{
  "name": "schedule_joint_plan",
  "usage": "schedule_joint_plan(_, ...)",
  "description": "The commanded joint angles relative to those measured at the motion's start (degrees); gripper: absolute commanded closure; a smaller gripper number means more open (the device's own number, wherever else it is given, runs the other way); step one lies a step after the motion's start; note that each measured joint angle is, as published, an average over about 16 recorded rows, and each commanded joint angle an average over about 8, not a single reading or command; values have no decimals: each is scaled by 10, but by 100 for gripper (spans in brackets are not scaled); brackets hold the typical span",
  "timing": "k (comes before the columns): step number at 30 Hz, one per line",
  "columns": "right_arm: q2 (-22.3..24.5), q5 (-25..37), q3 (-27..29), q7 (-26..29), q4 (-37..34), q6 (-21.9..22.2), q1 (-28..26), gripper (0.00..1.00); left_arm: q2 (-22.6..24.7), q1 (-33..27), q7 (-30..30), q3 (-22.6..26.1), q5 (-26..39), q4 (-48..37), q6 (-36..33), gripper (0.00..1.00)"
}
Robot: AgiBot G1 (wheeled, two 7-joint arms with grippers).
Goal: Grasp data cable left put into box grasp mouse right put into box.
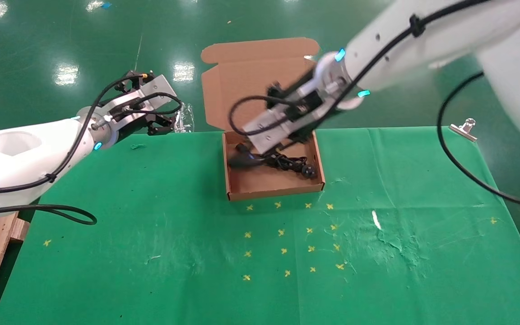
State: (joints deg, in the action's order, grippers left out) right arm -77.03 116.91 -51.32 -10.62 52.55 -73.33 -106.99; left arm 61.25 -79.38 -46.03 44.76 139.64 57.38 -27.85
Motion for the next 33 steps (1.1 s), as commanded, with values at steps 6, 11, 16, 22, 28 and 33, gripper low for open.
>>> schedule_joint_plan(6,-2,-1,-18,3,-55,26,9,44,-1,2,-6,-3,8,4,-3,0)
schedule_joint_plan(11,-3,-7,-19,5,-67,39,14,0,-2,2,-7,-4,10,4,-3,0)
schedule_joint_plan(16,-2,-6,-18,5,-63,36,14,0,-1,2,-7,-4,10,4,-3,0)
schedule_joint_plan(22,-1,-4,-18,5,-58,32,13,0,-1,2,-7,-4,9,4,-3,0)
schedule_joint_plan(28,8,-18,-10,9,-51,26,20,0,-1,2,-6,-3,8,4,-3,0)
schedule_joint_plan(33,36,-68,14,23,-33,16,50,0,-1,2,-7,-3,8,4,-3,0)
